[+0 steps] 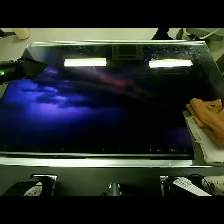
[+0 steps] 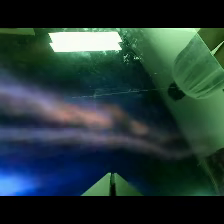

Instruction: Fold the shirts.

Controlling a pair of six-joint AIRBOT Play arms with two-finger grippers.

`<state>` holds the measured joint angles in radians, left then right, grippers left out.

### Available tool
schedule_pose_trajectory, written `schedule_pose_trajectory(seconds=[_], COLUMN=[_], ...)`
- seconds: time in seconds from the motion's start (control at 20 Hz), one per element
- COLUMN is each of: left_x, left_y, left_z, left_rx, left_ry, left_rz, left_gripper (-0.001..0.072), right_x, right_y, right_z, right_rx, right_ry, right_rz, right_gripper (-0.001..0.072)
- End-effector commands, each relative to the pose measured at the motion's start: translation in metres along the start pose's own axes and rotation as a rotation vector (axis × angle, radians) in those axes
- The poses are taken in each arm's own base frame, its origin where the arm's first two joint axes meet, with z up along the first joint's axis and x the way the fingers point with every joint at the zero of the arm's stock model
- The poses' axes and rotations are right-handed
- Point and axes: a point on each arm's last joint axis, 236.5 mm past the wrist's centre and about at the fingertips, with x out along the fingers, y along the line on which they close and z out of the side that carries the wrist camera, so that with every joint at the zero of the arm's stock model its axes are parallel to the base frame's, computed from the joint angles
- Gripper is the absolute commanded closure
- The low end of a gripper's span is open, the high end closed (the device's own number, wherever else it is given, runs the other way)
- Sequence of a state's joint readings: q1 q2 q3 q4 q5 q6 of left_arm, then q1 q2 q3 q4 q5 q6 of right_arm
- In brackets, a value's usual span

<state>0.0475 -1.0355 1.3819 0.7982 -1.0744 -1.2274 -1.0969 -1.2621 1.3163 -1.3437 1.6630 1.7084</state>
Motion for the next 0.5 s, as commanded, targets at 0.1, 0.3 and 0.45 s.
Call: schedule_pose_trajectory(seconds=[0.1,0.3,0.45], left_x=[0.000,-0.001,-0.004], left_y=[0.000,0.003,0.073], left_z=[-0.002,0.000,0.002], left_rx=[0.000,0.006,0.083], left_ry=[0.010,0.007,0.092], left_rz=[-0.003,0.014,0.365], left_gripper=[0.0679,0.0680,0.0682], right_x=[0.056,0.020,-0.079], right_y=[-0.050,-0.035,0.078], right_z=[-0.022,0.024,0.085], right_rx=[0.014,-0.099,-0.294], right_ry=[0.074,-0.111,-0.498], right_rz=[-0.157,-0.138,0.106], right_gripper=[0.0542,0.0003,0.0021])
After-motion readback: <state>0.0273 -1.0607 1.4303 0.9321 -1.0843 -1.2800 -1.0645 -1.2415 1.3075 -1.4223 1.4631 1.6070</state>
